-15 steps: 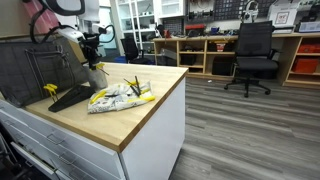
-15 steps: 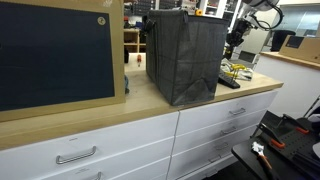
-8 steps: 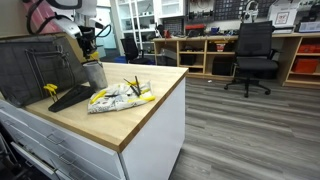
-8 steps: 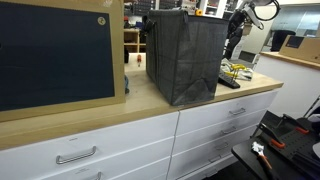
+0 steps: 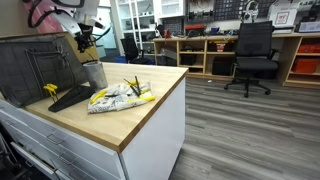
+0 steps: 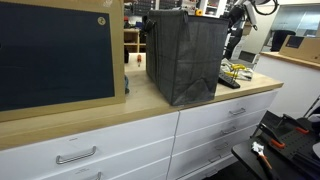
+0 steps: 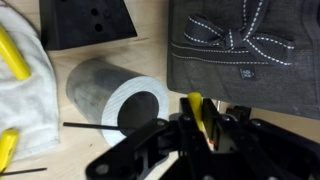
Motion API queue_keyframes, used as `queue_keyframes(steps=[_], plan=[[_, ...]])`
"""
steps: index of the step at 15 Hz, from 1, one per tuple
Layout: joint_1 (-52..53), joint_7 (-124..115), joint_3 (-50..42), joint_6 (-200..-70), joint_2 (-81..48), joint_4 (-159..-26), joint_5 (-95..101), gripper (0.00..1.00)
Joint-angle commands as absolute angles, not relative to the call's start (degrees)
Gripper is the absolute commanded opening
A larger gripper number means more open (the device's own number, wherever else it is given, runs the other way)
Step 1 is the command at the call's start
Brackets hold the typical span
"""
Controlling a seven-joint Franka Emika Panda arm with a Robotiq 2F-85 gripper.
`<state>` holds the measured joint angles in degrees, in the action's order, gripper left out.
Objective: Pick up one yellow object from the right and put it in the silver tin
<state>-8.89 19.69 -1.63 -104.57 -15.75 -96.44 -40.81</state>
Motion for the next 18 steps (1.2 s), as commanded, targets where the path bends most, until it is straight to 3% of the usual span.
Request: queue_keyframes(steps=[1,13,18], plan=[[-10.73,21.98,-1.56,-98.94,-16.67,-91.45,-44.95,0.04],[-13.16,26.90,-1.35,-84.48,-25.35,-80.09,-54.39,0.04],[-12.53,26.45,0.12,-84.31,-32.12,-74.16,-56.30,0.04]])
